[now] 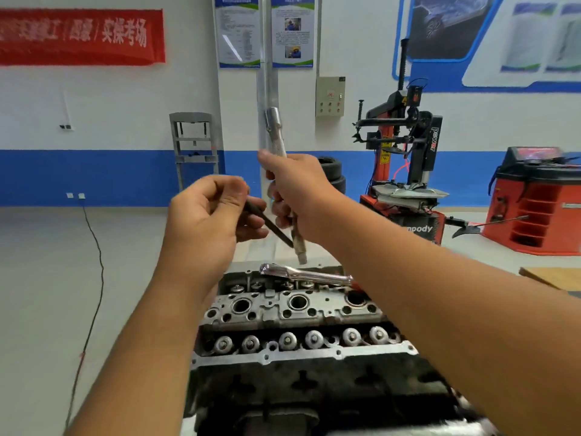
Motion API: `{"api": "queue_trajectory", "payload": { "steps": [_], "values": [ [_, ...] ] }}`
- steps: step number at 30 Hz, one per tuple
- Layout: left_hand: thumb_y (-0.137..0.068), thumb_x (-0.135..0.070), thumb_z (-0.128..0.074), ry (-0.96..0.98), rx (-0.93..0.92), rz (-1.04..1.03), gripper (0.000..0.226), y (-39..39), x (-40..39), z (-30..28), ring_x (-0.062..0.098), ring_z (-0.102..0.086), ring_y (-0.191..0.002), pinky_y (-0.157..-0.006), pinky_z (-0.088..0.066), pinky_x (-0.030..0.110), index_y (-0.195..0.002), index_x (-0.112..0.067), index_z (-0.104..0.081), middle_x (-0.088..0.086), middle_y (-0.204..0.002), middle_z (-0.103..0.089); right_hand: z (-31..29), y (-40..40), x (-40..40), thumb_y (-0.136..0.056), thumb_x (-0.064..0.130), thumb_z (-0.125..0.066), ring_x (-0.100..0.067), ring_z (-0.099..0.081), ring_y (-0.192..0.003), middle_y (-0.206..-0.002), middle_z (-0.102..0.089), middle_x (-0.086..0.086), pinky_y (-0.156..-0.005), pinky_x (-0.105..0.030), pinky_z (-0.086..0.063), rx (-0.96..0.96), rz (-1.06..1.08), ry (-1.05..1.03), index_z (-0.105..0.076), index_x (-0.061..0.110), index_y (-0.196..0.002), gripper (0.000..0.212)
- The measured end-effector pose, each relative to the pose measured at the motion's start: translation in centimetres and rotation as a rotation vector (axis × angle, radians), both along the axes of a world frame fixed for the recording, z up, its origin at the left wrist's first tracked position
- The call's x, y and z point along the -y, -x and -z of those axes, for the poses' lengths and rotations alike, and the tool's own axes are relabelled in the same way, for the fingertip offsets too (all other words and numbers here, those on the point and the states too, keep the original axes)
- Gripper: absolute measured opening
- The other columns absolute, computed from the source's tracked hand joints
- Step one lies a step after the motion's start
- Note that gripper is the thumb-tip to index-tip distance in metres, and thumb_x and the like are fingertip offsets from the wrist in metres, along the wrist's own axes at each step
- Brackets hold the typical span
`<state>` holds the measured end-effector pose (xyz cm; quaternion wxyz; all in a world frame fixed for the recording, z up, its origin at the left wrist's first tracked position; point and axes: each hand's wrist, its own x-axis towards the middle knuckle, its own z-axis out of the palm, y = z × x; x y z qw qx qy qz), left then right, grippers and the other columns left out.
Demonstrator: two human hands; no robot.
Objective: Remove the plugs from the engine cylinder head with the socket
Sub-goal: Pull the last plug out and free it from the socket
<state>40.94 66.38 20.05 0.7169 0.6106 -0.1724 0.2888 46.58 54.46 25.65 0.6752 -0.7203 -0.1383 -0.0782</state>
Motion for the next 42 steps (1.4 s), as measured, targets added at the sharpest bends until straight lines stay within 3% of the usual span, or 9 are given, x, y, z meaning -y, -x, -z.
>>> {"api": "queue_trajectory", "payload": {
  "steps": [3,8,12,17,20,24,27,34,42],
  "values": [
    [-0.103,-0.034,-0.059,-0.056,-0.032,0.098,0.024,1.3,7.4,-2.0,0.016,-0.069,-0.058,-0.059,-0.061,0.031,-0.092,-0.015,-0.071,0.002,-0.067,-0.072,-0.4,4.0,6.6,-0.093,0.030,-0.071,-0.019,-0.047,-0.044,-0.056,-0.051,-0.004,-0.048,-0.027,-0.041,-0.019,0.095,0.125,-0.061,0.010,-0.083,0.025],
    [-0.108,-0.029,-0.054,0.049,-0.176,0.405,0.034,4.9,22.0,-3.0,0.017,-0.061,-0.053,-0.056,-0.061,0.035,-0.089,-0.006,-0.068,0.005,-0.061,-0.066,-0.1,12.4,22.3,-0.096,0.057,-0.064,-0.023,-0.053,-0.068,-0.076,-0.058,-0.010,-0.066,-0.034,-0.046,-0.149,0.304,0.187,-0.063,0.015,-0.083,0.044],
    [-0.109,-0.028,-0.053,0.049,-0.363,0.645,0.035,8.8,34.8,-2.0,0.016,-0.055,-0.053,-0.048,-0.056,0.028,-0.098,0.003,-0.064,0.016,-0.075,-0.060,2.1,22.1,35.7,-0.096,0.038,-0.072,-0.012,-0.042,-0.040,-0.054,-0.049,0.002,-0.045,-0.024,-0.035,-0.161,0.422,0.255,-0.063,0.016,-0.079,0.029],
    [-0.107,-0.033,-0.056,0.008,-0.552,1.013,0.037,17.7,50.1,3.1,0.006,-0.049,-0.042,-0.042,-0.046,0.019,-0.084,-0.005,-0.066,0.006,-0.063,-0.058,6.3,34.7,48.2,-0.099,0.033,-0.071,-0.010,-0.037,-0.037,-0.048,-0.048,0.007,-0.041,-0.022,-0.034,-0.318,0.591,0.254,-0.069,0.020,-0.072,0.030],
    [-0.107,-0.038,-0.055,-0.029,-0.700,1.147,0.032,23.6,56.6,6.0,0.010,-0.059,-0.049,-0.048,-0.053,0.022,-0.098,-0.008,-0.063,0.008,-0.071,-0.066,8.6,40.9,54.8,-0.099,0.033,-0.070,-0.011,-0.037,-0.037,-0.047,-0.046,0.004,-0.041,-0.022,-0.034,-0.413,0.775,0.248,-0.061,0.014,-0.083,0.026],
    [-0.103,-0.030,-0.067,-0.402,-0.814,1.239,0.031,28.7,59.9,10.6,0.020,-0.068,-0.066,-0.059,-0.060,0.031,-0.126,-0.011,-0.059,0.018,-0.104,-0.071,11.3,47.2,63.3,-0.098,0.027,-0.070,-0.014,-0.043,-0.046,-0.070,-0.054,-0.006,-0.044,-0.026,-0.036,-0.587,1.232,0.249,-0.066,0.004,-0.099,0.023],
    [-0.101,-0.020,-0.069,-0.605,-0.806,1.212,0.019,29.5,60.1,13.5,0.019,-0.071,-0.064,-0.061,-0.061,0.031,-0.119,-0.015,-0.064,0.017,-0.102,-0.075,14.1,50.5,68.2,-0.098,0.023,-0.068,-0.019,-0.048,-0.060,-0.087,-0.054,-0.013,-0.048,-0.030,-0.040,-0.716,1.431,0.270,-0.061,0.000,-0.114,0.028],
    [-0.100,-0.016,-0.066,-0.599,-0.983,1.049,0.013,27.6,60.8,16.0,0.016,-0.065,-0.055,-0.056,-0.056,0.029,-0.105,-0.004,-0.069,0.009,-0.077,-0.075,21.1,52.8,72.7,-0.097,0.016,-0.063,-0.026,-0.058,-0.065,-0.114,-0.066,-0.019,-0.045,-0.027,-0.039,-0.957,1.634,0.218,-0.062,-0.002,-0.125,0.034],
    [-0.099,-0.015,-0.066,-0.613,-0.975,1.049,0.011,27.6,60.9,16.3,0.016,-0.066,-0.053,-0.054,-0.055,0.028,-0.108,-0.008,-0.068,0.009,-0.076,-0.076,21.1,52.5,72.6,-0.098,0.020,-0.064,-0.022,-0.051,-0.053,-0.081,-0.066,-0.013,-0.047,-0.028,-0.042,-0.965,1.592,0.067,-0.070,0.001,-0.106,0.021]
  ]
}}
